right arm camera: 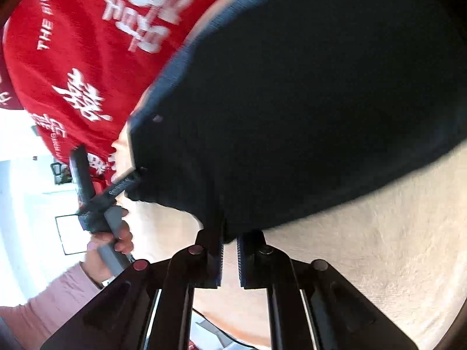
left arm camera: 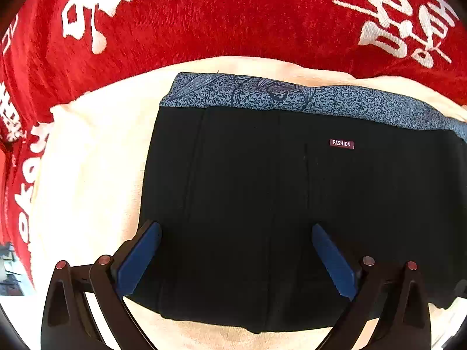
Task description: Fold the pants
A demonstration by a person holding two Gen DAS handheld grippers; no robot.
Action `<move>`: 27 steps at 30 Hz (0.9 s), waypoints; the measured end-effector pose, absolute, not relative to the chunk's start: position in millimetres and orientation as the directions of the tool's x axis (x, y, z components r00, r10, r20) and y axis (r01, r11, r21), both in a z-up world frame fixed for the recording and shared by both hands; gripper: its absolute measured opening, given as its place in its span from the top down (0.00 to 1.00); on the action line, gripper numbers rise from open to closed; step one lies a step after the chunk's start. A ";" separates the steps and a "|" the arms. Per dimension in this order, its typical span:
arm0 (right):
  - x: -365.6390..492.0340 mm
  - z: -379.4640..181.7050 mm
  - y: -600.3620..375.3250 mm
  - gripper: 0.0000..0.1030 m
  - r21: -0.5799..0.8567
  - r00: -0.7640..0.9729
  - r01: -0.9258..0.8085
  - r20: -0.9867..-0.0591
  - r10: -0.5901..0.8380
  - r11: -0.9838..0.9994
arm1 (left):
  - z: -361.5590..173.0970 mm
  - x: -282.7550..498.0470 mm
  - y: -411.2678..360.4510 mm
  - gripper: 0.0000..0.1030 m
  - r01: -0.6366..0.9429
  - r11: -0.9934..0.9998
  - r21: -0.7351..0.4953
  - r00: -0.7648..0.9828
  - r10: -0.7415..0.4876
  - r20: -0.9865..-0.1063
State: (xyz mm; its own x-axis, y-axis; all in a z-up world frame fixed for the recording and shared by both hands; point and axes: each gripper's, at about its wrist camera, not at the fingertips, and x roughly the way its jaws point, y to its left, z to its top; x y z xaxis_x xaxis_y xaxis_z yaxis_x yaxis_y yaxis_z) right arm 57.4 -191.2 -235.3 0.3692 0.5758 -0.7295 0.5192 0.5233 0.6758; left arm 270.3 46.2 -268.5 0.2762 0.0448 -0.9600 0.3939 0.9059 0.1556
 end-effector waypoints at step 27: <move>40.8 -172.3 -374.4 0.69 0.416 0.408 0.567 -0.891 0.196 0.711 | -246.9 220.5 -158.5 0.00 0.589 0.806 0.062 0.270 -0.123 -0.955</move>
State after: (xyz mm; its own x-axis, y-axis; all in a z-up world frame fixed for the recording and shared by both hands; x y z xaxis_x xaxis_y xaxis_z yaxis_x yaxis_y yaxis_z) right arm 40.8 -374.4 -172.3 0.4083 0.1963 -0.8915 0.5670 0.7109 0.4162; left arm 220.5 -158.5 -246.9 0.2702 -0.1234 -0.9549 0.5888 0.8058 0.0625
